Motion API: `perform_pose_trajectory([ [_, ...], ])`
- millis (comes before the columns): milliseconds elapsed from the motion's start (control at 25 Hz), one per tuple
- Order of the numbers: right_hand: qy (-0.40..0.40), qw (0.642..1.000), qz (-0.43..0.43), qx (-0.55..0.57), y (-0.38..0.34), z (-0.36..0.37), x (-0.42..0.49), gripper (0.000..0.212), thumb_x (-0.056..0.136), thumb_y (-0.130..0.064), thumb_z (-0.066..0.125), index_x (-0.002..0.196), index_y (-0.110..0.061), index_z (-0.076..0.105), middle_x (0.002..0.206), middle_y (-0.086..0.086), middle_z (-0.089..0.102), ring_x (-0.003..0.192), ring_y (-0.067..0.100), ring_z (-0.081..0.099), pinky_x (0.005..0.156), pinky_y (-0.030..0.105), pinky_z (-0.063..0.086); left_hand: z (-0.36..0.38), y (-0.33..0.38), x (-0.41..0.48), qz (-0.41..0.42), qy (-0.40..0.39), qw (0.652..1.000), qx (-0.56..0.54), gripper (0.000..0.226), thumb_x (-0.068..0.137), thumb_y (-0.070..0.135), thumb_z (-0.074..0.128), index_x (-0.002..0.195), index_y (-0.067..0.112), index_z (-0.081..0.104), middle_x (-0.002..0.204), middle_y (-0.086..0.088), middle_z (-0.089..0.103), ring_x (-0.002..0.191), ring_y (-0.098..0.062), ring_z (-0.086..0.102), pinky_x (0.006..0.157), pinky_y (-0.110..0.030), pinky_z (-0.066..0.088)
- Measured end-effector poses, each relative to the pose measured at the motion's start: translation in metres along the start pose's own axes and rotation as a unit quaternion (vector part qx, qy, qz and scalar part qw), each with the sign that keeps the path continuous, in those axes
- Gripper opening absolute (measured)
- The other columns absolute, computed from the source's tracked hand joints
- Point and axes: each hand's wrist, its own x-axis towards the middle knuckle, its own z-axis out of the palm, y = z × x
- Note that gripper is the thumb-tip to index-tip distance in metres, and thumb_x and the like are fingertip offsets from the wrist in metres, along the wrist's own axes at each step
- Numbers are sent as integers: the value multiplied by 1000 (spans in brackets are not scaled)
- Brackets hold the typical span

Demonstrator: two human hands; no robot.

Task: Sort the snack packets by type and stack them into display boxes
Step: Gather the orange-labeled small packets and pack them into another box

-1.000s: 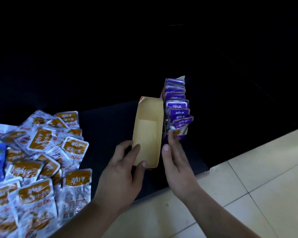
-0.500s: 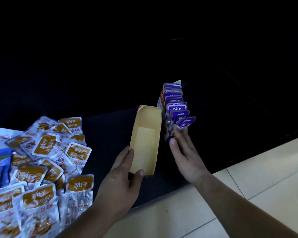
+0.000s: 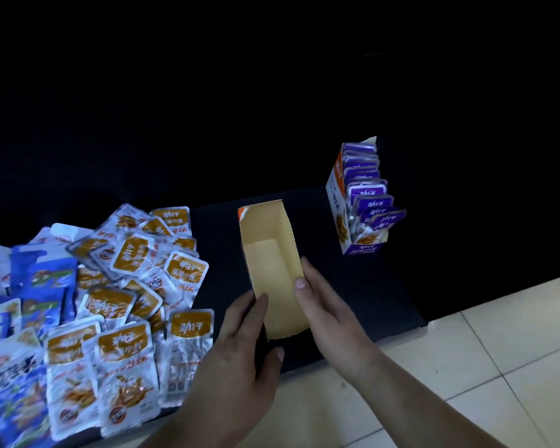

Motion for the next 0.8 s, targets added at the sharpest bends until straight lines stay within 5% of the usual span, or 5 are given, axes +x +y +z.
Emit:
perform_pose_trajectory([
  [160,5,1000,-15,-7,1,2,0,60,87,-74,53,144,-64,38,150,-36,42,138,-13,37,121,33,33,0,2,-5,-24,24,995,-97,73,96,14,69,156,36,35,146,33,38,118,5,60,83,-13,55],
  [320,7,990,-55,-128,1,2,-8,67,93,-69,53,153,-57,27,153,-36,34,140,-13,32,118,33,35,-14,-4,-14,-37,6,992,-118,70,97,17,68,153,43,37,142,37,43,119,7,58,84,-14,54],
  [520,18,913,-181,-365,-29,39,-26,56,95,-52,54,147,-31,51,152,-14,43,143,6,37,109,35,46,-46,-19,-36,-82,23,995,-45,34,94,30,64,128,36,65,114,15,68,92,1,66,76,-21,54],
  [640,61,820,-269,-501,-48,71,-12,51,90,-46,55,135,-22,63,146,1,53,143,23,39,103,40,49,-59,-26,-49,-88,46,994,-43,35,91,34,58,125,32,67,110,16,69,89,-1,65,77,-19,51],
  [800,5,851,-210,-481,-47,99,0,52,94,-53,55,142,-31,55,146,-7,50,141,16,39,100,40,52,-74,-44,-53,-96,111,989,-33,39,89,32,55,125,31,68,109,14,65,87,-4,63,73,-27,54],
])
